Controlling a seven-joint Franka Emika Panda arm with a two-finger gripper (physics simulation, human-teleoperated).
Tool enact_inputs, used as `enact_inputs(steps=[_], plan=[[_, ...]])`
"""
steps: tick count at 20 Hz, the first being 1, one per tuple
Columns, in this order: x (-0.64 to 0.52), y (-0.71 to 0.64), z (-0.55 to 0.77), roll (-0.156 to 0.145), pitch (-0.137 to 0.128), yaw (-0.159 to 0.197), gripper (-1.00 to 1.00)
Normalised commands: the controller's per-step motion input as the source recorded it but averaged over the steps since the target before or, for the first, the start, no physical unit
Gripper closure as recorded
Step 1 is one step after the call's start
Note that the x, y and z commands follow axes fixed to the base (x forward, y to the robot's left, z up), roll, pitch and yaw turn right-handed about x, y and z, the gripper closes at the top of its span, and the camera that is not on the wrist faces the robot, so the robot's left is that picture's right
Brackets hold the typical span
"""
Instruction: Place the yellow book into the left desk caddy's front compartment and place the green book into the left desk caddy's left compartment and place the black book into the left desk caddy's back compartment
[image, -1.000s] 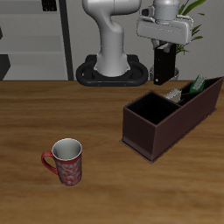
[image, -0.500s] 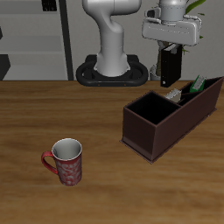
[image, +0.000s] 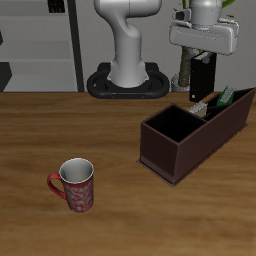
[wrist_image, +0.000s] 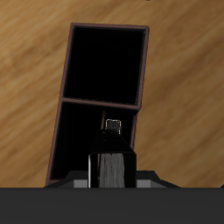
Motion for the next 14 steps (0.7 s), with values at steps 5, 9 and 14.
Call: enact_inputs(steps=[5,9,14], plan=[[0.10,0.08,0.19,-0.009,-0.009,-0.074,1.00],[0.16,0.11,0.04,0.005,0.008,-0.019,1.00],[0.17,0.02,-0.06,-0.009,0.042,-0.049,1.00]])
